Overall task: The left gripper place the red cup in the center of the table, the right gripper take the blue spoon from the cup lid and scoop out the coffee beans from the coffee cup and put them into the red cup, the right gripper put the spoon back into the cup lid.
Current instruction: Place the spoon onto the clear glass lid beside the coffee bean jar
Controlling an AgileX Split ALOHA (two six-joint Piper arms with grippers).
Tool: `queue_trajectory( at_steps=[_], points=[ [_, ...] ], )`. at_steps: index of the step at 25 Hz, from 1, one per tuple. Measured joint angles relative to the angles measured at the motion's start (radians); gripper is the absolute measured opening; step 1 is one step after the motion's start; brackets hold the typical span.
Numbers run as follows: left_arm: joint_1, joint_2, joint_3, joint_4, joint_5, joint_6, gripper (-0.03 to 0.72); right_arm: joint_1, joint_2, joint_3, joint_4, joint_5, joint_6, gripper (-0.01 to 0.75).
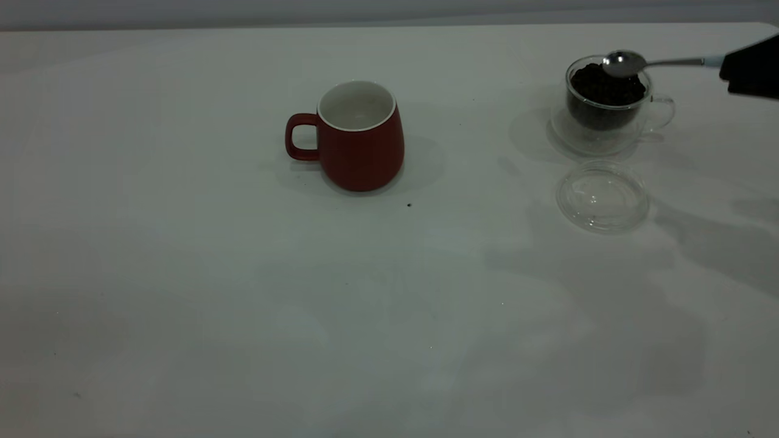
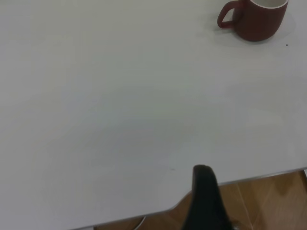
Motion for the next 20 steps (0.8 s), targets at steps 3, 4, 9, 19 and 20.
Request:
queue_trajectory(
  at_steps=[3, 4, 9, 19, 20],
  points=[
    [0.0, 0.0, 0.0, 0.0, 0.0, 0.0, 0.587, -0.005, 0.069, 0.0, 0.017, 0.0, -0.016, 0.11],
    [0.0, 0.0, 0.0, 0.0, 0.0, 0.0, 0.587, -0.006, 0.095, 0.0, 0.018, 0.0, -0.028, 0.11],
    [0.0, 0.0, 0.0, 0.0, 0.0, 0.0, 0.587, -0.008, 0.204, -0.002, 0.023, -0.005, -0.087, 0.11],
    [0.0, 0.0, 0.0, 0.0, 0.0, 0.0, 0.587, -0.008, 0.346, -0.045, 0.03, -0.005, -0.088, 0.11],
    [0.0, 0.0, 0.0, 0.0, 0.0, 0.0, 0.587, -0.008, 0.354, -0.054, 0.03, -0.002, -0.083, 0.11]
  ],
)
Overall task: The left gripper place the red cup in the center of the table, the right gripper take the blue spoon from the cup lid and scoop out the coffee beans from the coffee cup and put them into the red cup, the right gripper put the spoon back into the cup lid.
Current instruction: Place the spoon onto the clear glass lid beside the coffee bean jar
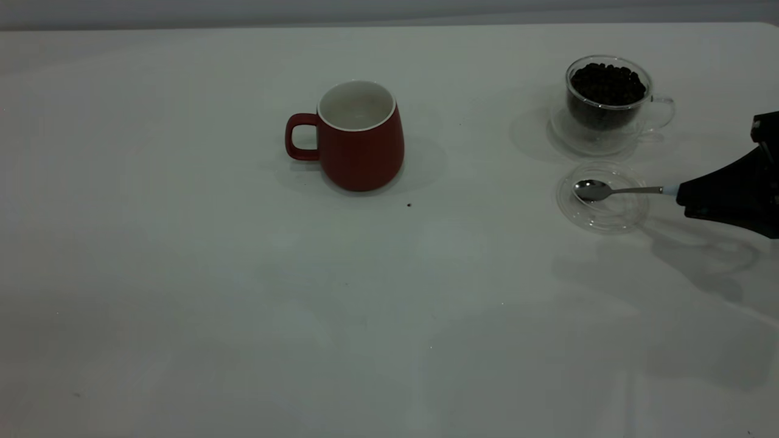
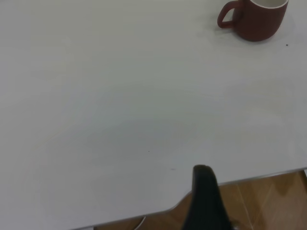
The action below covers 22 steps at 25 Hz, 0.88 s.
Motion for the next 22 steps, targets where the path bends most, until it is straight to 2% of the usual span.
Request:
queue_trajectory(
  at_steps=[22],
  points=[
    [0.0, 0.0, 0.0, 0.0, 0.0, 0.0, 0.587, -0.001, 0.096, -0.058, 0.001, 0.063, 0.116, 0.11]
  ],
)
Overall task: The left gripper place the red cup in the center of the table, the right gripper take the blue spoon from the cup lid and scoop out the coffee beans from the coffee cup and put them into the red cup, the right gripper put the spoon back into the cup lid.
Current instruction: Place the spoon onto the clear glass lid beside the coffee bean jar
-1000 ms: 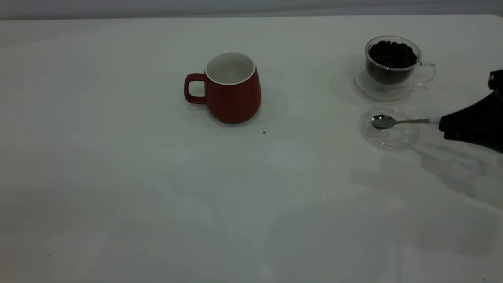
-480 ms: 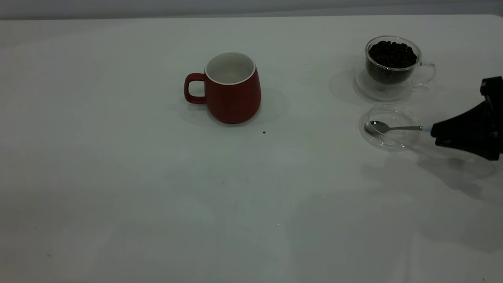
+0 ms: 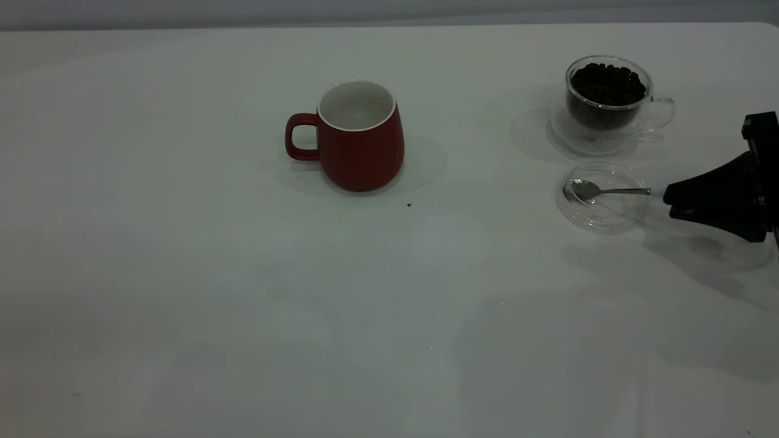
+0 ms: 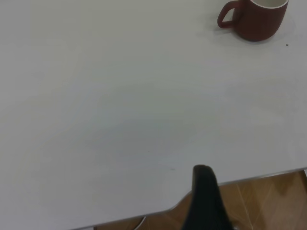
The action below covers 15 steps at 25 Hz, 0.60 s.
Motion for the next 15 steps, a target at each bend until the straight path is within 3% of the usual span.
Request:
queue_trajectory(
  at_steps=[9, 15],
  points=[
    [0.0, 0.0, 0.0, 0.0, 0.0, 0.0, 0.587, 0.0, 0.046, -0.006, 0.0, 0.032, 0.0, 0.131],
    [0.0, 0.0, 0.0, 0.0, 0.0, 0.0, 0.587, 0.0, 0.052, -0.006, 0.0, 0.013, -0.016, 0.236]
  ],
)
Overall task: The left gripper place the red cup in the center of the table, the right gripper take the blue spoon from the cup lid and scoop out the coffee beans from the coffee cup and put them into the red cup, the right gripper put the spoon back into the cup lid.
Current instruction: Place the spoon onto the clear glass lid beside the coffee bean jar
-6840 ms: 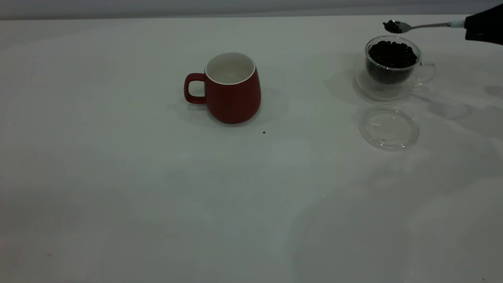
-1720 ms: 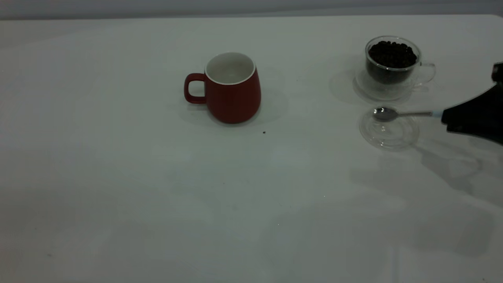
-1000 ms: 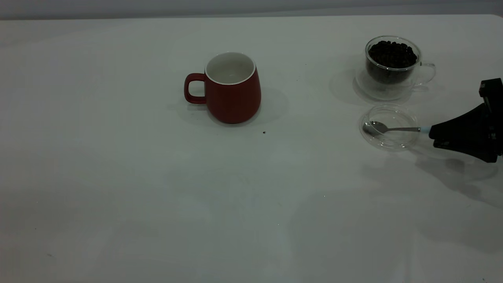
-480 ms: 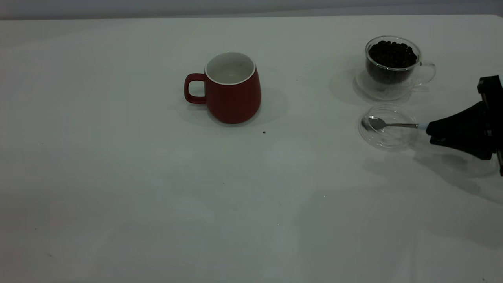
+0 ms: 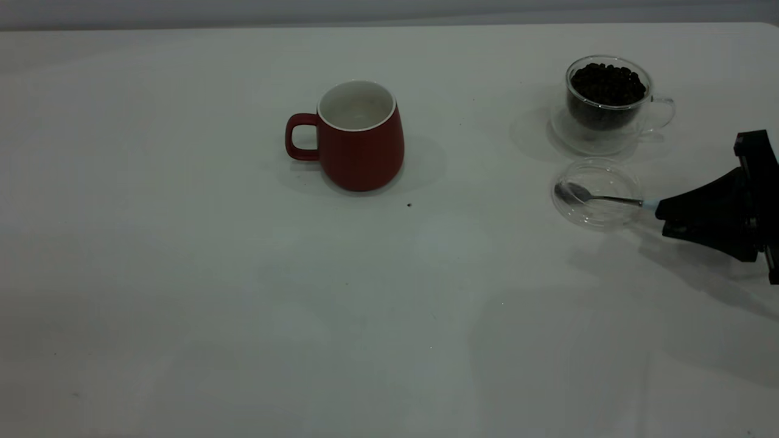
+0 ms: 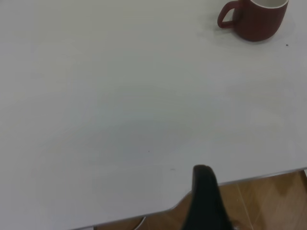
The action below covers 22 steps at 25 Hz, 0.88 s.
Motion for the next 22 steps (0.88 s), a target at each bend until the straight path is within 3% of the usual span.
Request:
queue_trajectory(
  at_steps=[6, 14, 22],
  points=[
    [0.0, 0.0, 0.0, 0.0, 0.0, 0.0, 0.587, 0.0, 0.0, 0.0, 0.0, 0.0, -0.021, 0.35],
    [0.0, 0.0, 0.0, 0.0, 0.0, 0.0, 0.587, 0.0, 0.0, 0.0, 0.0, -0.014, -0.022, 0.397],
    [0.0, 0.0, 0.0, 0.0, 0.0, 0.0, 0.587, 0.0, 0.0, 0.0, 0.0, -0.04, -0.022, 0.495]
  ],
)
